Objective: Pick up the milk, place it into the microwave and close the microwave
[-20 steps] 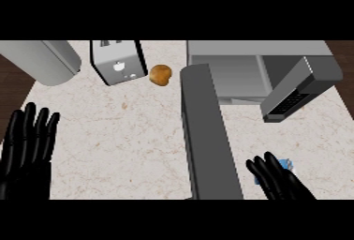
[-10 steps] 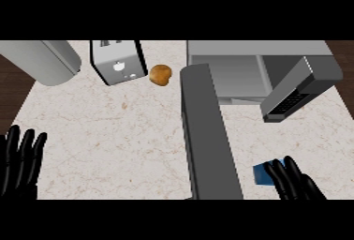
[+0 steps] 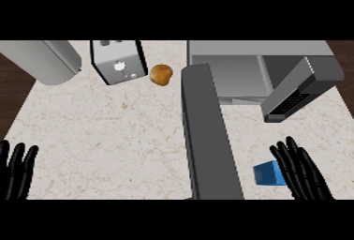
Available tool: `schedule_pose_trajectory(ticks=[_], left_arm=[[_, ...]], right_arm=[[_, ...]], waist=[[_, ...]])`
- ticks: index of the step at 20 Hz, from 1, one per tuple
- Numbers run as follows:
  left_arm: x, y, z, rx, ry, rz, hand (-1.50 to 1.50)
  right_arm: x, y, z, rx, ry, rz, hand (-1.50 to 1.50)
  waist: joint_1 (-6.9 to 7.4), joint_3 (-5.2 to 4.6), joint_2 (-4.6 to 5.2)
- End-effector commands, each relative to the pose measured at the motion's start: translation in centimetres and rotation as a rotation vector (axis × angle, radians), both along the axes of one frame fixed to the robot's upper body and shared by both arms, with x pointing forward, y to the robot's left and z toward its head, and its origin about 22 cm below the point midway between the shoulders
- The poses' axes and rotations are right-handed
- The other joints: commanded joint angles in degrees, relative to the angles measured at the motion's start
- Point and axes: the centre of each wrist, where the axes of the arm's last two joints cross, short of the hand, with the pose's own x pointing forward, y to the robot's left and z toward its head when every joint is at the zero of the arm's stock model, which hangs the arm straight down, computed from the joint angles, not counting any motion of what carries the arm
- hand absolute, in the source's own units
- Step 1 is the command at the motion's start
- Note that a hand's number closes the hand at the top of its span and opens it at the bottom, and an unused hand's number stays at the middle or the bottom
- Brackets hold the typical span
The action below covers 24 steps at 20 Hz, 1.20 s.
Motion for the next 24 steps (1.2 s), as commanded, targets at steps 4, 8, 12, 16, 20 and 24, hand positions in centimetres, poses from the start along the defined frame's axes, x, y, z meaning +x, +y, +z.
schedule_pose_trajectory(ticks=[4,8,12,16,20,24], left_arm=[[-2.3,1.1,0.8,0.002,-0.012,-0.010,-1.50],[-1.3,1.4,-2.0,0.012,0.002,0.000,-1.50],[-2.0,0.5,0.7,0.014,-0.006,0.005,-1.50],[-3.2,-0.2,-0.3,0.004,0.008,-0.020,-1.50],[-4.3,-0.3,0.3,0.003,-0.013,-0.012,-1.50],[-2.6,-0.3,-0.1,0.008,0.000,-0.021,-1.50]], right_arm=[[1.1,-3.3,-3.6,-0.020,0.042,-0.090,-1.50],[0.3,-4.6,-6.4,-0.043,0.083,-0.097,-1.50],[2.3,-5.7,-6.7,-0.051,0.070,-0.152,-1.50],[0.6,-7.8,-9.3,-0.068,0.104,-0.157,-1.50],[0.0,-8.4,-12.5,-0.066,0.090,-0.138,-1.50],[2.1,-10.4,-13.4,-0.078,0.084,-0.122,-1.50]], waist=[[0.13,0.01,-0.03],[-0.17,-0.01,-0.02],[0.01,0.01,0.03],[0.06,0.01,-0.03],[0.23,0.02,-0.06],[0.11,0.02,0.05]])
